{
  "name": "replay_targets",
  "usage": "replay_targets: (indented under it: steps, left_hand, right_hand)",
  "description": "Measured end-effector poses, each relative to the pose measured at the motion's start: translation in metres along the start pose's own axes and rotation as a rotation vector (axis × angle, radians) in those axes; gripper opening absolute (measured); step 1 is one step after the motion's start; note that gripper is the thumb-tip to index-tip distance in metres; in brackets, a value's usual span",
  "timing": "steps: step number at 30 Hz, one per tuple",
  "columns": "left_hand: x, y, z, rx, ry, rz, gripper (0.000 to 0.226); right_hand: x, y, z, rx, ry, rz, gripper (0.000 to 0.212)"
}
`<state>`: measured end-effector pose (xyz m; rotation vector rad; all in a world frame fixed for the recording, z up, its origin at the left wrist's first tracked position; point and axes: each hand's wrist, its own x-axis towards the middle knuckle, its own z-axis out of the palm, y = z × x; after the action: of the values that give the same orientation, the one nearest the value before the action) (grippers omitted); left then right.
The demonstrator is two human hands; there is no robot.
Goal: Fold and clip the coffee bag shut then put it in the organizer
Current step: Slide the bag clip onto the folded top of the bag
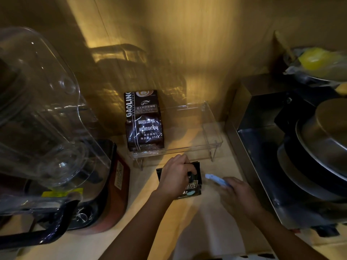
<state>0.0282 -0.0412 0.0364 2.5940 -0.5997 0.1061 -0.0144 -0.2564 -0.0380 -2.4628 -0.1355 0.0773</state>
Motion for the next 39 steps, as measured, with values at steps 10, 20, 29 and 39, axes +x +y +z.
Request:
replay_targets:
  steps: [10, 20, 29, 39]
  left_hand:
    - [0.004, 0.001, 0.001, -0.008, -0.066, 0.031, 0.027]
    - [0.002, 0.0, 0.001, 0.027, -0.061, 0.123, 0.027]
    - [-0.001, -0.004, 0.0, -0.042, -0.095, 0.159, 0.021]
    - [0.003, -0.011, -0.001, -0.137, -0.113, 0.091, 0.018]
  right_hand:
    - [0.011, -0.027, -0.03, 0.066, 0.011, -0.089, 0.021]
    - [0.017, -0.041, -0.031, 0.261, -0.168, -0.03, 0.015]
    - [0.027, -0.038, -0.025, 0.021, -0.222, -0.082, 0.015]
    - [0.022, -0.047, -0.032, -0.098, -0.103, -0.199, 0.036]
